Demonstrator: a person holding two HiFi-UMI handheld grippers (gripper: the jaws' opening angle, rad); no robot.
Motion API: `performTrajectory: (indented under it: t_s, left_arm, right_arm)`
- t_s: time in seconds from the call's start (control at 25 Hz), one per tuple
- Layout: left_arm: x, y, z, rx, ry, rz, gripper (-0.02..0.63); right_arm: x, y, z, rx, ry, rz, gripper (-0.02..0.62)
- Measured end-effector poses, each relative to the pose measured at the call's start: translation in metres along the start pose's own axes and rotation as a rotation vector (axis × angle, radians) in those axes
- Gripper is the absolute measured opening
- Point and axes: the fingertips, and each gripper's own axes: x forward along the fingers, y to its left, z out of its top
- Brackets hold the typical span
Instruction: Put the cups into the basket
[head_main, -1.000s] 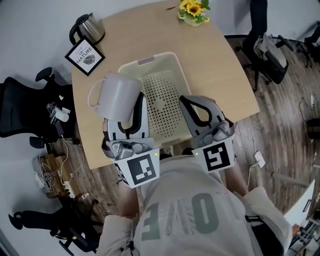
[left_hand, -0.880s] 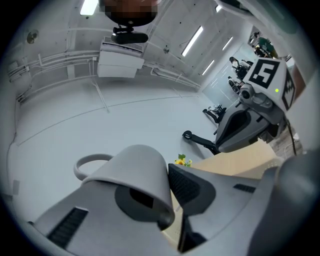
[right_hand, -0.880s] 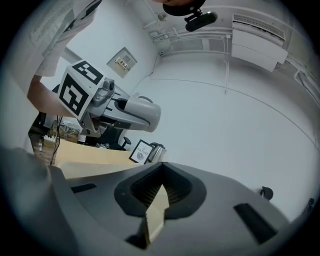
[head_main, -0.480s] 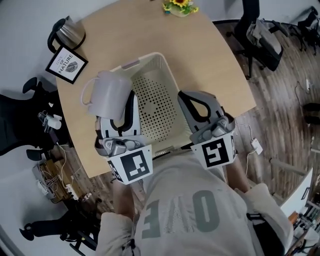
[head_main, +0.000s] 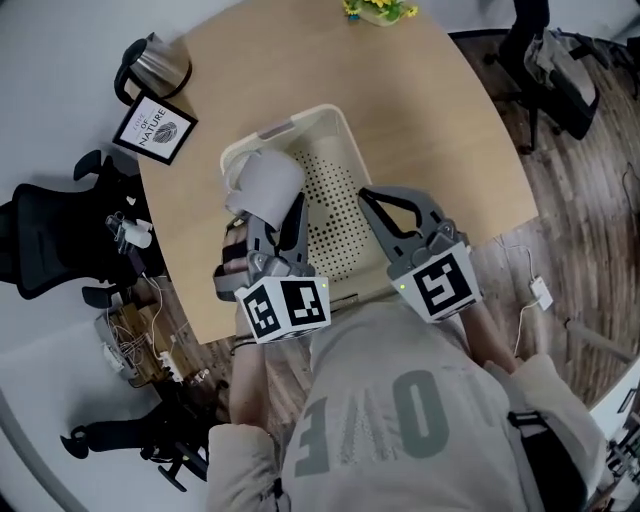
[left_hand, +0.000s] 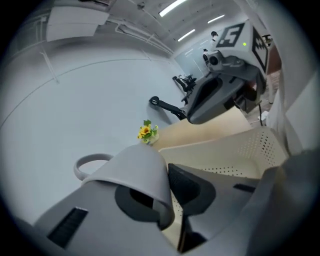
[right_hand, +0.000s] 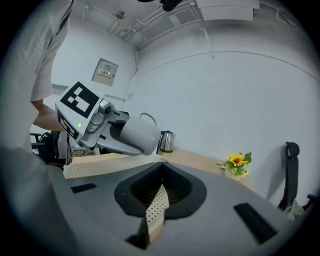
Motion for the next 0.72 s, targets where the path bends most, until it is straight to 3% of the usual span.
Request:
performTrajectory:
  t_s: [0.28,0.48,0.72]
  left_arm:
    - [0.048,-0.065,-0.054,0.116,0.27,-0.313,0.067]
    - [0.061,-0.088,-0.071,0.177,0.361,-0.416,0.067]
    - [0.063,-0.115,-0.107,0.342,0.478,-0.535,0.067]
  right_arm:
    - [-0.009,-0.026,-0.008,0.023,-0.006,-0.052,-0.002]
    - [-0.021,-0.028,-0.017,0.019,0.018,-0.067,-0.002]
    - [-0.032,-0.03,-0.033,0.072,0.039,-0.106,-0.002]
